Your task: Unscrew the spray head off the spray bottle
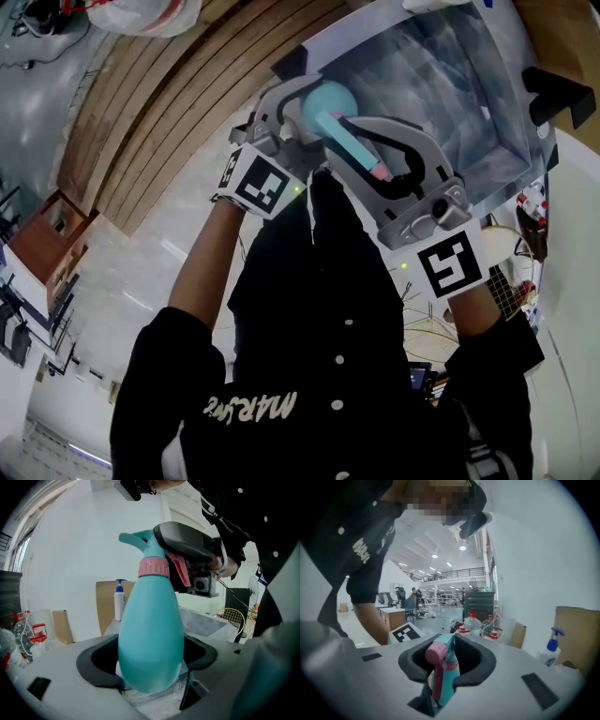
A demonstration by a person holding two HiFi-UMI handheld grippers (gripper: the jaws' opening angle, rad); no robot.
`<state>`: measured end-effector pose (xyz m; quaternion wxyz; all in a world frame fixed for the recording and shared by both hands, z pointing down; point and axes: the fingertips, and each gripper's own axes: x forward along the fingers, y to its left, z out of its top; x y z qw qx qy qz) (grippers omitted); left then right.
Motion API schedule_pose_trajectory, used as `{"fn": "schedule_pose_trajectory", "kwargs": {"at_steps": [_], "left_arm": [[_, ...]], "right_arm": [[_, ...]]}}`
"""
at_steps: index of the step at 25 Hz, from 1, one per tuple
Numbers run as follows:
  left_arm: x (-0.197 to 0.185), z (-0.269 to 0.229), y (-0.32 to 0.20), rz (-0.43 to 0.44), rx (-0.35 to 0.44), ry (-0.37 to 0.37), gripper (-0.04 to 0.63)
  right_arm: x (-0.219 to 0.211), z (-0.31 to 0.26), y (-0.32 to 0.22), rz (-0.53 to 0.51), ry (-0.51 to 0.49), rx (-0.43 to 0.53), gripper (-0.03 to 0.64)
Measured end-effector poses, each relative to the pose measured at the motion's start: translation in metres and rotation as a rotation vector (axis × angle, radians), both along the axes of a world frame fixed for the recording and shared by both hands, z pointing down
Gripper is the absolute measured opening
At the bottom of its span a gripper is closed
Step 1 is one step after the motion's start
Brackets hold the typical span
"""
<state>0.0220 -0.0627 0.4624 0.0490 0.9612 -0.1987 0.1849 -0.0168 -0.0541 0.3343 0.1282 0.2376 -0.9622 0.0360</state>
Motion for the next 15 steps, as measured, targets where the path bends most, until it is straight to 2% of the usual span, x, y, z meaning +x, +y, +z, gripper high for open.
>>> {"fn": "schedule_pose_trajectory", "kwargs": {"at_steps": [5,8,11,15], "left_arm": [[0.001,0.0,0.002,0.044,0.013,-0.007,0.41],[0.002,0.0,0.002,0.062,0.003,-0.003,0.41],[0.001,-0.003,0.004,0.075,-0.001,0.002,0.41],[0.002,-0.004,0.007,0.094,0.0,-0.002,0.41]], "right_arm": [[0.002,-0.003,0.006,-0.378,-0.085,0.046,0.098],[0.0,-0.007,0.005,-0.545,-0.104,0.043,0.098],[-0.005,-0.014,0.005,-0.621,-0.132,0.025,0.097],[-0.006,-0.016,0.007,-0.628,-0.141,0.007,0.098]]}}
